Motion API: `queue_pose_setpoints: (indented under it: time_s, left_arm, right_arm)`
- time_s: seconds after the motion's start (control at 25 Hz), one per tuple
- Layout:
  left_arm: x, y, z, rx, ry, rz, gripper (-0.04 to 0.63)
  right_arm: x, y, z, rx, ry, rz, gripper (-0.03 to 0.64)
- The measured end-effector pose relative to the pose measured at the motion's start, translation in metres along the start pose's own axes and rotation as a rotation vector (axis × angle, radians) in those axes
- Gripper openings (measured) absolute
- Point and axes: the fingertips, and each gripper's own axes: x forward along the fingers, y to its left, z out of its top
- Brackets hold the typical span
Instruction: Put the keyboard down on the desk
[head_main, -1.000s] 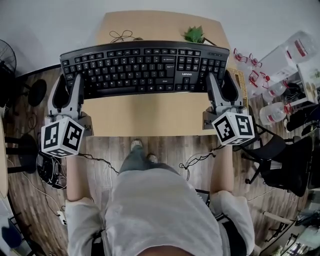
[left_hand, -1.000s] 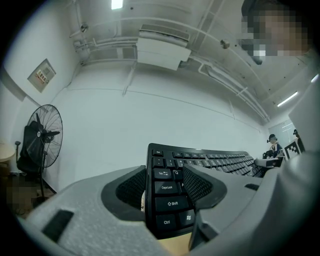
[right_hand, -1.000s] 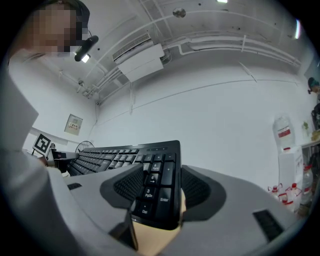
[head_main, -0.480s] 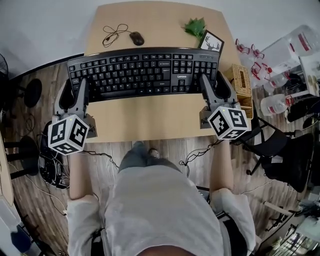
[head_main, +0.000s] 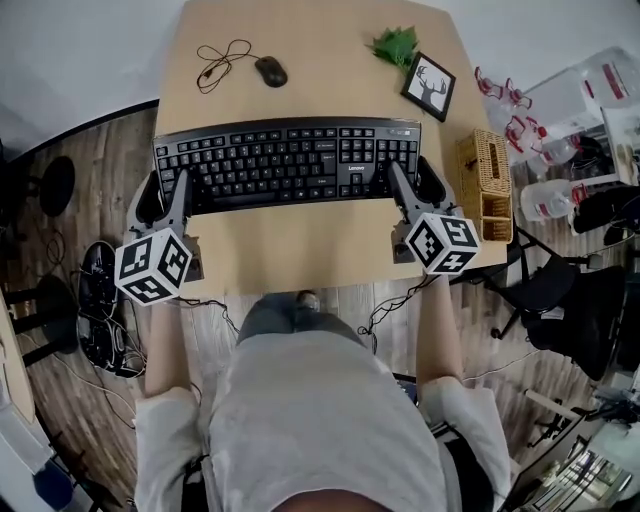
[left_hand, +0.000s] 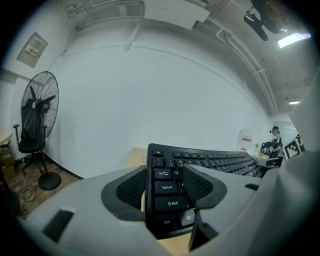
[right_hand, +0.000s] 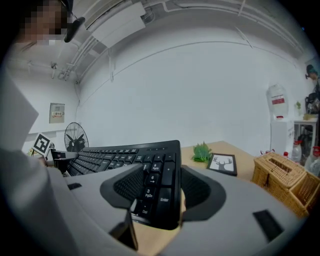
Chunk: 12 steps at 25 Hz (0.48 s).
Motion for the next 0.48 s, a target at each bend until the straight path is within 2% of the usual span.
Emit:
queue_pose_setpoints:
  time_s: [0.48]
  left_arm:
    - [0.044,0.036,-0.053,-0.037,0.144,0.006,0.232]
  right_arm:
    - [0.045,0.001,-0.055,0.04,0.141,-0.03,0.236]
